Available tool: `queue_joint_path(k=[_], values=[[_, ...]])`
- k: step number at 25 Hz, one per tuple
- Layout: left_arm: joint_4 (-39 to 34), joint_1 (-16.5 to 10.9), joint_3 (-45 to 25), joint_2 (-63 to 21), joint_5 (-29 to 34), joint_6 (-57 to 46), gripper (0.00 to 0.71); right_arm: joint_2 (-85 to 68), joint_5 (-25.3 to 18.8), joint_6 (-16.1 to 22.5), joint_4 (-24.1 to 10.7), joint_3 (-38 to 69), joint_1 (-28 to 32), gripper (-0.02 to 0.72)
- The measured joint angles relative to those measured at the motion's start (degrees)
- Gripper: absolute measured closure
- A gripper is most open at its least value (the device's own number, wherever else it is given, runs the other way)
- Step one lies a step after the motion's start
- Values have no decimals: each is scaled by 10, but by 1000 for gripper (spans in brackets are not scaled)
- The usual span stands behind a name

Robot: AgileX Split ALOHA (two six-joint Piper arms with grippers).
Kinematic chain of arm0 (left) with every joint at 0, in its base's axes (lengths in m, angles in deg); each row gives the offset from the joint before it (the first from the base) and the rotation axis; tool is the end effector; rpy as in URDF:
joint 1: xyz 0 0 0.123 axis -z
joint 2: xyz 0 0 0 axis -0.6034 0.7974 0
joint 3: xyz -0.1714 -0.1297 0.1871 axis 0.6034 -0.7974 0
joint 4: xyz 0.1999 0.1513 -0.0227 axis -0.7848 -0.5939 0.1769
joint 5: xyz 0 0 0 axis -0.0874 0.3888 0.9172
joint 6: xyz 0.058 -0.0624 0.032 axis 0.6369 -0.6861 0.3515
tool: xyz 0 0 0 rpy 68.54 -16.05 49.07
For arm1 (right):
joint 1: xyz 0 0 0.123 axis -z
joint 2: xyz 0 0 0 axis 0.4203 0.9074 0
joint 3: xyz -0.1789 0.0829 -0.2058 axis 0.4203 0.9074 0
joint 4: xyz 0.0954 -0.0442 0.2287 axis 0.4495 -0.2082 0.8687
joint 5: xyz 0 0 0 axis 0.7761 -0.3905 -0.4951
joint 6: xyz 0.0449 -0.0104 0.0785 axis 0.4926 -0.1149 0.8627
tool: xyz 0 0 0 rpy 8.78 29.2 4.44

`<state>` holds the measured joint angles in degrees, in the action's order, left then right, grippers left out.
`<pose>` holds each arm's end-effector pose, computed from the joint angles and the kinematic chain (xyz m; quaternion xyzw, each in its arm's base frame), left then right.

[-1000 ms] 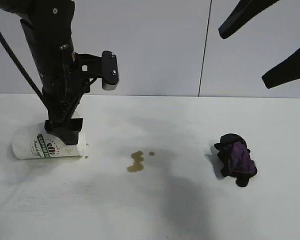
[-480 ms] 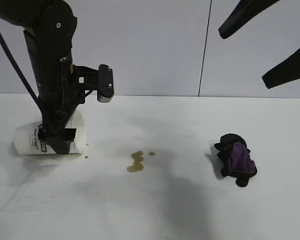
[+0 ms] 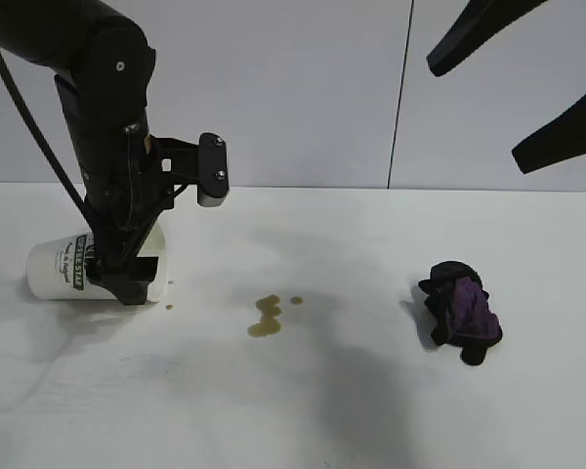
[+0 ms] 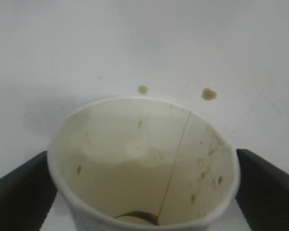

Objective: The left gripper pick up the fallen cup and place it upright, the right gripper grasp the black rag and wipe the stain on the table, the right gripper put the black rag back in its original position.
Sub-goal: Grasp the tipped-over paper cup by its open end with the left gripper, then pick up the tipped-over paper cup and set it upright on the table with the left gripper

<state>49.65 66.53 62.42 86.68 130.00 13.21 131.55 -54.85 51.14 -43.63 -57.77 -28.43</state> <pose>0.3731 -0.1876 0.1391 0.6600 0.7313 0.1366 0.1044 0.2518 0.0718 0.3047 0.0148 0.9263 0.3446 0.1521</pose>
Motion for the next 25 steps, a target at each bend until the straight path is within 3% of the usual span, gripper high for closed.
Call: queue_joint_path(k=[4, 17, 21, 25], values=[[5, 0, 0, -1, -1, -1, 125, 0, 0, 0, 0, 0, 0, 126], [58, -2, 1, -19, -4, -6, 137, 0, 0, 0, -1, 0, 0, 126], [161, -23, 1, -75, -47, 14, 137, 0, 0, 0, -1, 0, 0, 126], [321, -73, 1, -145, -59, 108, 137, 0, -1, 0, -1, 0, 0, 126]])
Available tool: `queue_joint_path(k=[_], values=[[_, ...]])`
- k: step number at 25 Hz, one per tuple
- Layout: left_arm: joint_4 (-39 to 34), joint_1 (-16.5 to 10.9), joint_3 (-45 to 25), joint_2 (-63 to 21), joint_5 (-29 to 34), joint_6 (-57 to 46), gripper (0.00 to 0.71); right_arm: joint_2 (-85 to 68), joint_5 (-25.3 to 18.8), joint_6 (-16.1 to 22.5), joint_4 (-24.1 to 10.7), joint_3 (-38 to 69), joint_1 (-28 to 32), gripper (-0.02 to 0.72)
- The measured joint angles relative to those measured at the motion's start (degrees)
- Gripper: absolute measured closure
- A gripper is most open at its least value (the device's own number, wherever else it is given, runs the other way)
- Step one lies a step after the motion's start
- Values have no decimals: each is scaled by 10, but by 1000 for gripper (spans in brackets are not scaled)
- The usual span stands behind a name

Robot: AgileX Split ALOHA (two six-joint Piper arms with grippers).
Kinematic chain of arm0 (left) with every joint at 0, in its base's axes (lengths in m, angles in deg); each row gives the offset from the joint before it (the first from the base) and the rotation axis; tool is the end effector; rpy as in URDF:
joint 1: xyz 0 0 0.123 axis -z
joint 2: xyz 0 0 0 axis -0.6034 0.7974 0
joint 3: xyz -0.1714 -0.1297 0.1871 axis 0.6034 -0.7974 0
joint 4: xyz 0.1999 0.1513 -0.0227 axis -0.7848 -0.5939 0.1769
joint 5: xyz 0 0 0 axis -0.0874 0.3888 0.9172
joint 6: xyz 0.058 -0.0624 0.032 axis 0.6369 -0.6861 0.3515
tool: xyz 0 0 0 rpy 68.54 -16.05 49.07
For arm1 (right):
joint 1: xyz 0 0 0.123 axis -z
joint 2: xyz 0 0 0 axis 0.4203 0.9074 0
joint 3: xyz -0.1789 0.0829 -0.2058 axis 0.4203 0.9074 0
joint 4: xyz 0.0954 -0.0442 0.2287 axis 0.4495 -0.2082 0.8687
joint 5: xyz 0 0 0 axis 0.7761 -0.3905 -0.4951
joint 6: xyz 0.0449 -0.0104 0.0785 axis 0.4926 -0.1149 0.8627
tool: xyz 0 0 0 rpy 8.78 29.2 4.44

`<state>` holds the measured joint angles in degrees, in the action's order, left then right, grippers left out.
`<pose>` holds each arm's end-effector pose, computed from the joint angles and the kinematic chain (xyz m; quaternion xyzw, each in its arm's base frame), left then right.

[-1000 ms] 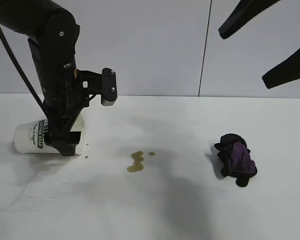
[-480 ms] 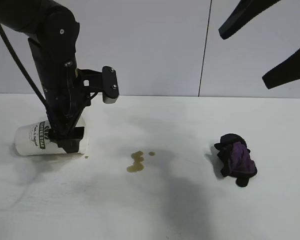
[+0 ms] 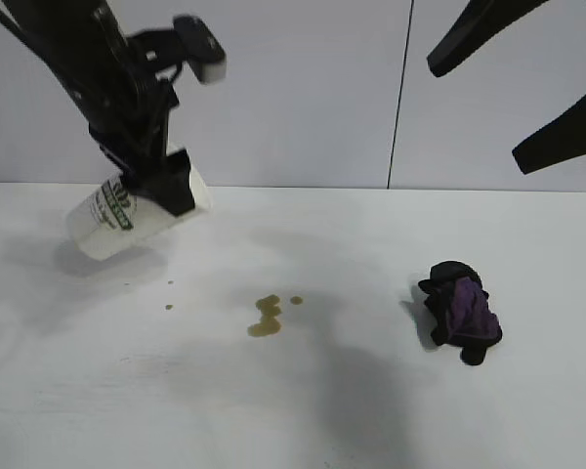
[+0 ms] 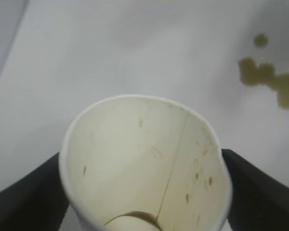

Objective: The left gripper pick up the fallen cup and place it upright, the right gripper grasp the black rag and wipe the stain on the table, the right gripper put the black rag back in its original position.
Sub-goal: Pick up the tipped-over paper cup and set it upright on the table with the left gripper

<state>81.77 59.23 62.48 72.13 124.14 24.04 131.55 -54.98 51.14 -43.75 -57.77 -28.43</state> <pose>0.3727 -0.1644 0.2467 0.5230 0.7952 -0.0100 0.3065 0.2516 0.0717 0.3046 0.0140 0.9267 0.3439 0.1510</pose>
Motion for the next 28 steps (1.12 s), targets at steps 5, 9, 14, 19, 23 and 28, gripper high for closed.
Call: queue_joint_path(k=[5, 9, 14, 19, 23, 28], values=[[282, -97, -1, -68, 39, 157, 137, 0, 0, 0, 0, 0, 0, 126], [524, -189, -34, -91, 130, 291, 137, 0, 0, 0, 0, 0, 0, 126], [715, -276, -143, -93, 252, 455, 137, 0, 0, 0, -3, 0, 0, 126], [818, -302, -285, -93, 297, 655, 137, 0, -1, 0, -5, 0, 0, 126], [823, -302, -358, -78, 297, 795, 137, 0, -1, 0, -6, 0, 0, 126], [833, -302, -362, -28, 289, 824, 137, 0, 0, 0, -6, 0, 0, 126]])
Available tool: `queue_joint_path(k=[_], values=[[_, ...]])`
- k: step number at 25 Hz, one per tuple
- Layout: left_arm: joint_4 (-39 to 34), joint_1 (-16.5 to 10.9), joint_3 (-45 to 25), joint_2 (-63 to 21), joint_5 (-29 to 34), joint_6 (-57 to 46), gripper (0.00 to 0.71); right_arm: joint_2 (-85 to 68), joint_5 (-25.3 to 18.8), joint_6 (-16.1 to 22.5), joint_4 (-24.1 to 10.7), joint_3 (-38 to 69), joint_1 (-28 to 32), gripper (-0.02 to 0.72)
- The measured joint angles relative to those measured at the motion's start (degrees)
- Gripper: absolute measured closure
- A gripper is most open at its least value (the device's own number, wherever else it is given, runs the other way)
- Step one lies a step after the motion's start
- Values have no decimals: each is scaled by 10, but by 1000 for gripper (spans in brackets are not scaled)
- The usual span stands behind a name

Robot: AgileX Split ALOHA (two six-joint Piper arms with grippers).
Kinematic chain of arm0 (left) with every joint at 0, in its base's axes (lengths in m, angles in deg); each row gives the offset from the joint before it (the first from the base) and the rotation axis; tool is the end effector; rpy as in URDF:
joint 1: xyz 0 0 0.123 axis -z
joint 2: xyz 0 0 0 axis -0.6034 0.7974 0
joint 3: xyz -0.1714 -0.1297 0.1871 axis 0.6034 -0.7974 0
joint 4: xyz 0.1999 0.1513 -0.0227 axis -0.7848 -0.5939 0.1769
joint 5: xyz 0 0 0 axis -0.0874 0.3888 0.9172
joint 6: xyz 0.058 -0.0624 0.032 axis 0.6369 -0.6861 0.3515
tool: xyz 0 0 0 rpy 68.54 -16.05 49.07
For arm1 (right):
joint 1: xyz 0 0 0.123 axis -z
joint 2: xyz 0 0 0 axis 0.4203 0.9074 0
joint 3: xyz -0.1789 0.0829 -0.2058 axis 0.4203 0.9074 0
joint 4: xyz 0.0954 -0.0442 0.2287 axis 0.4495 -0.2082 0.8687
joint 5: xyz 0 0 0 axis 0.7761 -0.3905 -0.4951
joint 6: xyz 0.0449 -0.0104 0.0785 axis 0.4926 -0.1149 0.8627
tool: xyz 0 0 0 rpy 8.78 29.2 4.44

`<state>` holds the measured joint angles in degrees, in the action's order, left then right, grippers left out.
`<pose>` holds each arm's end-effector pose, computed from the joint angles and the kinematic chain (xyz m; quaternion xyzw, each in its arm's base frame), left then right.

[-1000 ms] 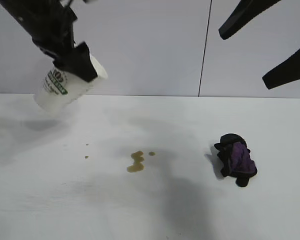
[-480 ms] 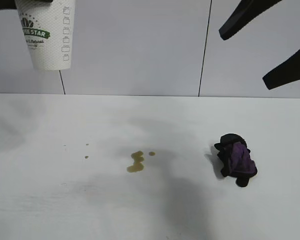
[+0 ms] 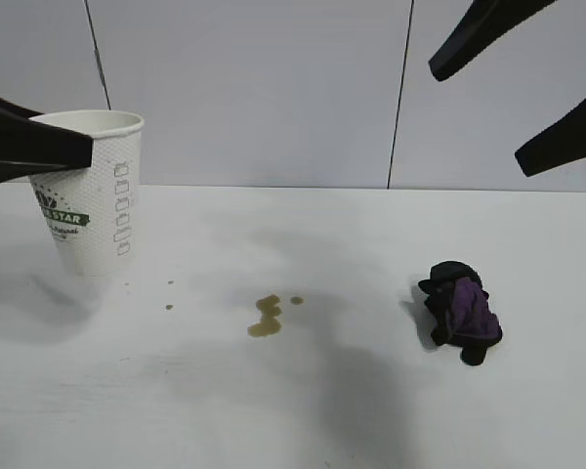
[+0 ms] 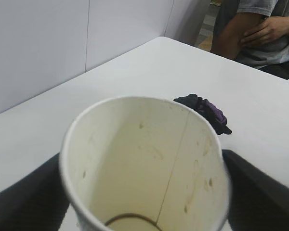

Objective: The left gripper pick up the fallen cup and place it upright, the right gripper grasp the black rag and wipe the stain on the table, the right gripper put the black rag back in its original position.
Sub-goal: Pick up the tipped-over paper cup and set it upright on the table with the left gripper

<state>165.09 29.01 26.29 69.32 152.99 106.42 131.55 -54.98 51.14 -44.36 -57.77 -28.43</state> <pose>0.3060 -0.0390 0.1769 0.3690 0.7105 -0.3346 0.4970 0.2515 0.0711 0.3040 0.0119 0.9284 0.3393 0.1510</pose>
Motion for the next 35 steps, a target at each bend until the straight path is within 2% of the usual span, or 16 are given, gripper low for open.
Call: queue_joint_path(k=[3, 6, 12, 18, 20, 26, 35], values=[[3, 0, 0, 35, -11, 42, 137, 0, 0, 0, -1, 0, 0, 126], [5, 0, 0, 63, -17, 126, 137, 0, 5, 0, -1, 0, 0, 126], [7, 0, 0, 72, -18, 217, 137, 0, 13, 0, -1, 0, 0, 126], [8, 0, 0, 73, -60, 218, 137, 0, 24, 0, -1, 0, 0, 126], [8, 0, 0, 73, -59, 204, 130, 0, 25, 0, -1, 0, 0, 126], [8, 0, 0, 73, -49, 172, 35, 0, 26, 0, -1, 0, 0, 126], [9, 0, 0, 73, -49, 169, 18, 0, 26, 0, -1, 0, 0, 126]])
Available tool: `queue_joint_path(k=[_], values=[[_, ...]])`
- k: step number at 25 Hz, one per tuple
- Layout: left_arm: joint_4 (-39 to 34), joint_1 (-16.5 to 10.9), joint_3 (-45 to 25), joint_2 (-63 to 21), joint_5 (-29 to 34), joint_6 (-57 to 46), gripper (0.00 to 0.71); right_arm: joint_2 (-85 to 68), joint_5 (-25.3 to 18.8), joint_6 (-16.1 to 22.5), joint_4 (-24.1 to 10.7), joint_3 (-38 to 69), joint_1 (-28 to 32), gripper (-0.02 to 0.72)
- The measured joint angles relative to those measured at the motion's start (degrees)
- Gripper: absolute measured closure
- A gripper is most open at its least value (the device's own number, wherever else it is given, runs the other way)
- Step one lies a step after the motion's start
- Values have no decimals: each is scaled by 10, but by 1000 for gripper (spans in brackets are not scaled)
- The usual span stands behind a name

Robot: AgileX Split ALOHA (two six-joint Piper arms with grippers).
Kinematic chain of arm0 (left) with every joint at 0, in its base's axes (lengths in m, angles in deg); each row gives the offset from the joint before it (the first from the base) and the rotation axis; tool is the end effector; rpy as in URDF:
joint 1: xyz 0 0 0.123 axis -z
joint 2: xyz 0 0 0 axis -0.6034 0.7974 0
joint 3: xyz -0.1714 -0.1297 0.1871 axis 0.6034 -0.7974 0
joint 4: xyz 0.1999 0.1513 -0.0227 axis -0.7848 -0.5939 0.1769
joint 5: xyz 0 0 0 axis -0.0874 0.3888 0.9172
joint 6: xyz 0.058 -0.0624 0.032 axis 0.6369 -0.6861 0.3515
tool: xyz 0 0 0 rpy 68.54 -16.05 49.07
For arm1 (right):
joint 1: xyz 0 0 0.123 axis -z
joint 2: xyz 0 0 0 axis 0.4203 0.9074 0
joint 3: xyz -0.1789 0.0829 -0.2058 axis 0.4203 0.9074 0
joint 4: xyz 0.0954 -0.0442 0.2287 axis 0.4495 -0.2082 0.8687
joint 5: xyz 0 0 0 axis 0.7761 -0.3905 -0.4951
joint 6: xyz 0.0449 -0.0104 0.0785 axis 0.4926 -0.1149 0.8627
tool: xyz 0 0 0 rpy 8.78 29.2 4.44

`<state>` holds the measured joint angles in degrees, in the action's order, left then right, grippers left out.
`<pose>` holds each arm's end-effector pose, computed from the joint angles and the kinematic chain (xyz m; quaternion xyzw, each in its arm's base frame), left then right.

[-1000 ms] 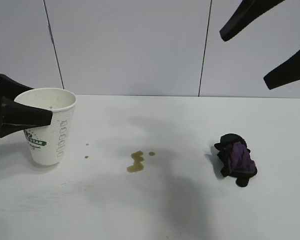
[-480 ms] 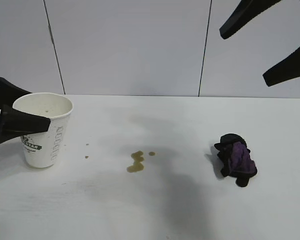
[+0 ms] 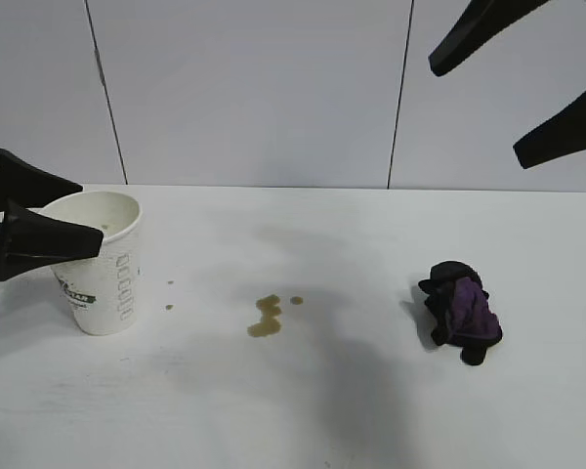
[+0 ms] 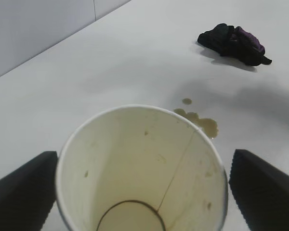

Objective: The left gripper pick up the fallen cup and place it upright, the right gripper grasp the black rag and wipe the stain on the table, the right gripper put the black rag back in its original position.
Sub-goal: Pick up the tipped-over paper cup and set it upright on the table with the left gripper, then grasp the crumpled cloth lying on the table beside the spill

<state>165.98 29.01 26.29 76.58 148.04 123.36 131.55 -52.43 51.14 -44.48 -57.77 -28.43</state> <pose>0.3139 -0.0341 0.1332 0.4418 0.7050 -0.2605 0.4899 0.2553 0.0698 0.3045 0.0196 0.9268 0.3338 0.1711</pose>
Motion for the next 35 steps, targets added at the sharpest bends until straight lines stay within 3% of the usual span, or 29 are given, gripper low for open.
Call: queue_joint_path(k=[4, 15, 20, 27, 31, 35], values=[[0, 0, 0, 0, -23, -2, 18, 0, 0, 0, 0, 0, 0, 126], [-7, 0, 0, 0, -160, -49, 18, 0, 0, 0, 0, 0, 0, 126], [-64, 0, 0, 0, -214, -113, 18, 0, 0, 0, 0, 0, 0, 126], [-115, 0, 0, -37, -421, -370, 18, 0, 6, 0, 0, 0, 0, 126], [-113, 0, 0, -126, -579, -495, 22, 0, 11, 0, 0, 0, 0, 126], [-107, -1, 22, -236, -724, -550, 32, 0, 15, 0, 0, 0, 0, 126]])
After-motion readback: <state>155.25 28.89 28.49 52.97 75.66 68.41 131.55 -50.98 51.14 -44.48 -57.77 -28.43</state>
